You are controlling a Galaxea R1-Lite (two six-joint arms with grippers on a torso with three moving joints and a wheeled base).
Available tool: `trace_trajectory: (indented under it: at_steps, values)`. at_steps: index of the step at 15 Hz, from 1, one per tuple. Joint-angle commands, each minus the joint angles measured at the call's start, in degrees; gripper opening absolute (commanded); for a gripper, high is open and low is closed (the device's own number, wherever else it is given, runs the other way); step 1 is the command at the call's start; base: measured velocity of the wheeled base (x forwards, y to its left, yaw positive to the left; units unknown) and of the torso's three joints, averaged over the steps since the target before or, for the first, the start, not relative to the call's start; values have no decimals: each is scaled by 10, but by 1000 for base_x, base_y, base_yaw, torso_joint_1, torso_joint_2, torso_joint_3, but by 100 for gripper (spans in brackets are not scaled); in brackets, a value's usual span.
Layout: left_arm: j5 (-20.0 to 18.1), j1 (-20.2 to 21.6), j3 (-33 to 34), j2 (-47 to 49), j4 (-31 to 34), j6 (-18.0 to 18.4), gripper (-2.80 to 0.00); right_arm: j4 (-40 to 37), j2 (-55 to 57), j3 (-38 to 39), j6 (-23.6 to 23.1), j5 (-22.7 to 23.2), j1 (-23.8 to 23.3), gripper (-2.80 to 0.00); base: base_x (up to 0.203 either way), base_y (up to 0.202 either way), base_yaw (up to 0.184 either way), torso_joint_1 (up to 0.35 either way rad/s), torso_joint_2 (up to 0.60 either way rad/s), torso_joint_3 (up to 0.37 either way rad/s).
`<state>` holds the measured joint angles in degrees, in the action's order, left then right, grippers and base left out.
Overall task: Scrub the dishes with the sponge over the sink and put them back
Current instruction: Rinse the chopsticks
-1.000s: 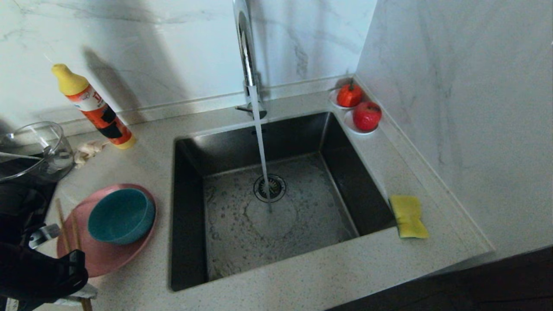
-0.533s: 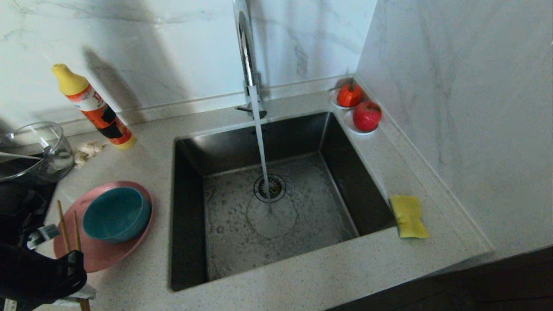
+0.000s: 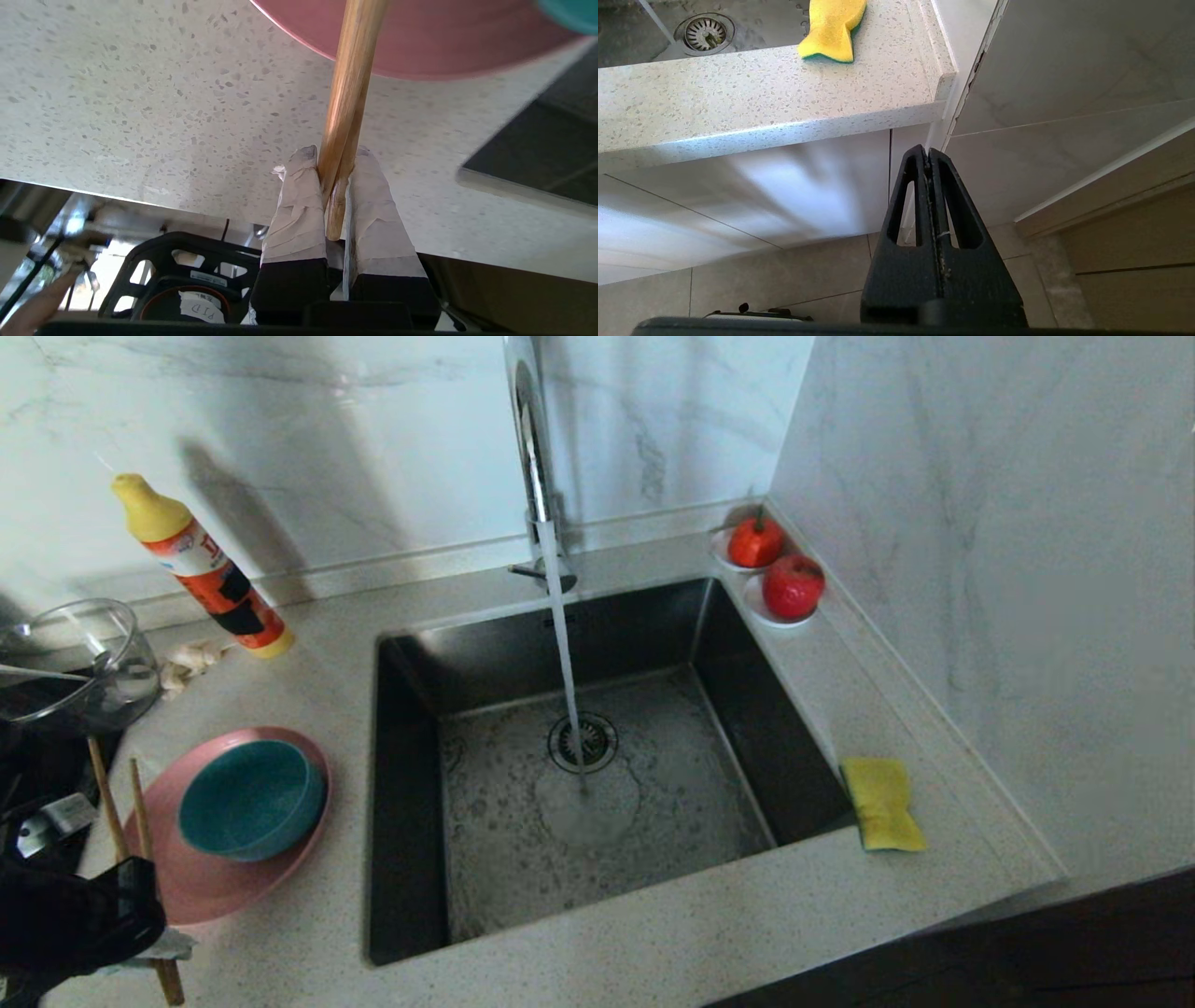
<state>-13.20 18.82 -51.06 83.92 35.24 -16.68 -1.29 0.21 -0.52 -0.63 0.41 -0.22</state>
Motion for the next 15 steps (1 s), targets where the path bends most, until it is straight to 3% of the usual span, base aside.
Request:
trace_trajectory:
  at_steps: [1, 10, 15]
  values:
    - [1, 0, -1, -36, 3, -7, -280, 0, 0, 0, 0, 0, 0, -280, 0, 0, 0, 0, 0, 0]
    - [13, 2, -6, -149, 26, -22, -280, 0, 0, 0, -1, 0, 0, -280, 0, 0, 0, 0, 0, 0]
    - [8, 3, -72, -212, 59, -52, -280, 0, 0, 0, 0, 0, 0, -280, 0, 0, 0, 0, 0, 0]
